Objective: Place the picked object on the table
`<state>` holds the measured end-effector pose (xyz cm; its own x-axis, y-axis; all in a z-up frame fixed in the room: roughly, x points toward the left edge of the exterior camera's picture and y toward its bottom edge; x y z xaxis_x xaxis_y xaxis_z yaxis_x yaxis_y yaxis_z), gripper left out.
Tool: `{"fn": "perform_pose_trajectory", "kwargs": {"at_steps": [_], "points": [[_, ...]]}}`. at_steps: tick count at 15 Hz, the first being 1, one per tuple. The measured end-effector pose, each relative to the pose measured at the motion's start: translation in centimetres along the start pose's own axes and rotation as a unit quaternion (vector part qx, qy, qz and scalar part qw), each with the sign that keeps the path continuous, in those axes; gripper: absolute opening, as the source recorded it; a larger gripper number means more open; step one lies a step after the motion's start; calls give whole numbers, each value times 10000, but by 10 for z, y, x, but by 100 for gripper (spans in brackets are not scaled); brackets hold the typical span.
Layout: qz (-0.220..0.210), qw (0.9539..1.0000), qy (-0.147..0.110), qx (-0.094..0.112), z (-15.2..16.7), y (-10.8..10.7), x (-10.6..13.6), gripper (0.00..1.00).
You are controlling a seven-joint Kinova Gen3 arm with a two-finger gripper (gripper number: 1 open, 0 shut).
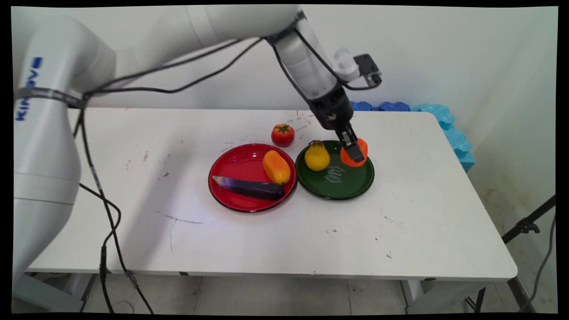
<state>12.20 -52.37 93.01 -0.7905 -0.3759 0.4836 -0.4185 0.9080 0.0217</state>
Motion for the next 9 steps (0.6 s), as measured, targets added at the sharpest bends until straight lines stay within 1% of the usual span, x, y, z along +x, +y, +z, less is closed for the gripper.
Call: {"fn": "perform_pose_trajectory", "kwargs": {"at_steps": [2, 4, 9], "points": [[9, 10000, 32, -42, -21, 13, -7, 0], [72, 9999, 28, -117, -39, 29, -19, 0], [157, 9996, -53, -237, -59, 53, -55, 0]]}}
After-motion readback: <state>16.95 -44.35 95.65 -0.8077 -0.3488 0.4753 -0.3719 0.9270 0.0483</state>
